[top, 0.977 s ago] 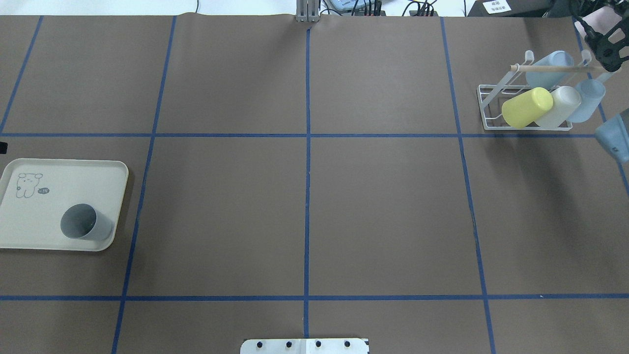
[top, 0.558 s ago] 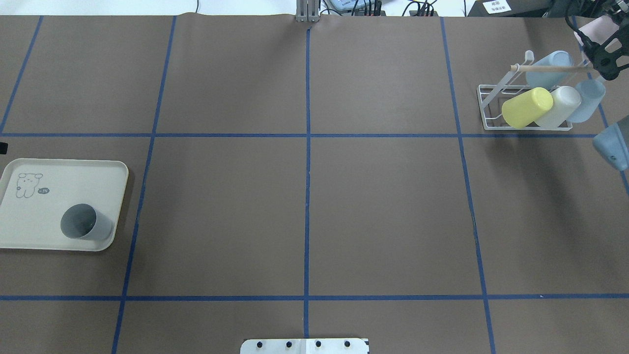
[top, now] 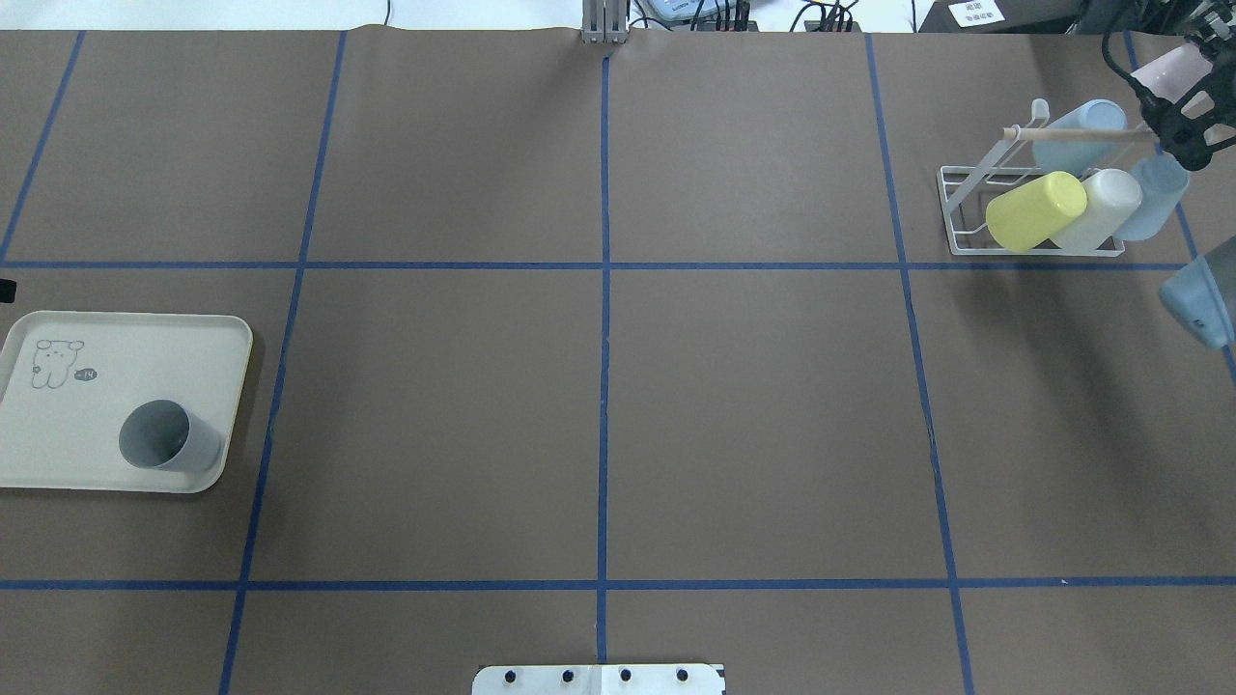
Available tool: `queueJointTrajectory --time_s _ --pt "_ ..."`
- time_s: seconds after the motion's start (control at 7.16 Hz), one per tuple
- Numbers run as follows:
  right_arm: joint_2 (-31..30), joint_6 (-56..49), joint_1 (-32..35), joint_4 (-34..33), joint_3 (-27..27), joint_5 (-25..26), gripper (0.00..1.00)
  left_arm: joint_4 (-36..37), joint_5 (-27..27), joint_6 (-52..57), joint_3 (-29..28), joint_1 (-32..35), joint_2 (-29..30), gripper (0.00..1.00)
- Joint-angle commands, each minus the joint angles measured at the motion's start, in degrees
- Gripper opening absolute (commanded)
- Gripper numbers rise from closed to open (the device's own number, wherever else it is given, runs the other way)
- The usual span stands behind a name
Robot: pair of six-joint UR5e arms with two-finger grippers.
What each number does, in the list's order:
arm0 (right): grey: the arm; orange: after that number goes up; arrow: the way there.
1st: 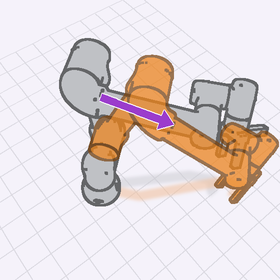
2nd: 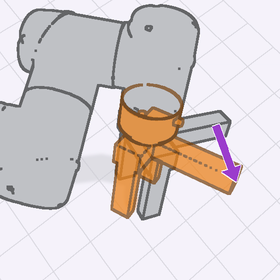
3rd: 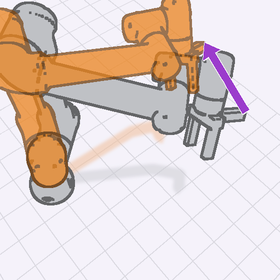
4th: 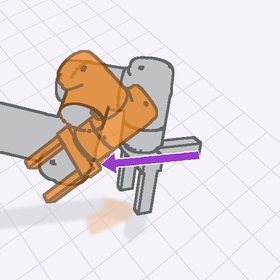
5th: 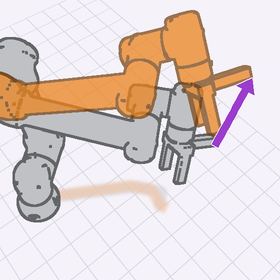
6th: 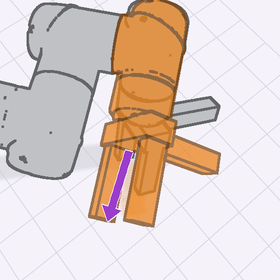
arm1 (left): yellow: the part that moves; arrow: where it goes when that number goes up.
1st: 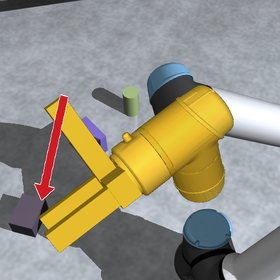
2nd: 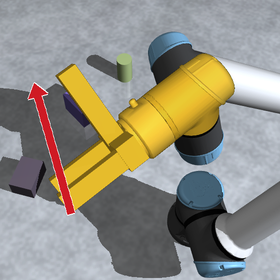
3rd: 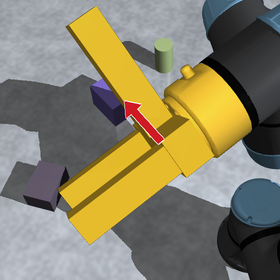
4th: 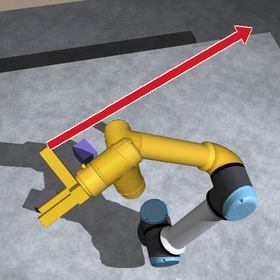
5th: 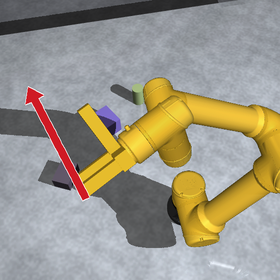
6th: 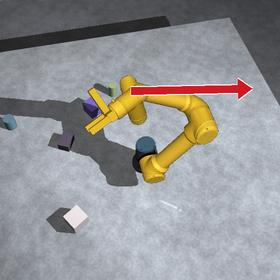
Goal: Transfer IKEA cup to right arm and place on rack
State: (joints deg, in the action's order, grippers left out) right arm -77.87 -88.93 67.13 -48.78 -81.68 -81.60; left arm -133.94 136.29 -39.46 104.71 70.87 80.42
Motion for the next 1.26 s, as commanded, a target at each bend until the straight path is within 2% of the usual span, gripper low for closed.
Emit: queueJointTrajectory --time_s 0.0,0.28,0.84,1.12 --pt "-0.35 -0.11 -0.50 0.00 0.12 0.56 0.47 0.00 -0.06 0.00 -0.03 -0.03 0.00 1.00" --pt "-0.35 -0.02 -1.99 -0.09 0.03 2.75 0.49 0.00 0.03 0.00 -0.03 -0.03 0.00 1.00" --pt "-1.14 -0.11 -2.26 0.00 0.12 2.94 0.58 0.00 0.03 0.00 -0.03 -0.03 0.00 1.00" --pt "-0.97 -0.11 -2.96 0.00 0.03 2.94 0.67 0.00 0.03 0.00 -0.03 -0.03 0.09 1.00"
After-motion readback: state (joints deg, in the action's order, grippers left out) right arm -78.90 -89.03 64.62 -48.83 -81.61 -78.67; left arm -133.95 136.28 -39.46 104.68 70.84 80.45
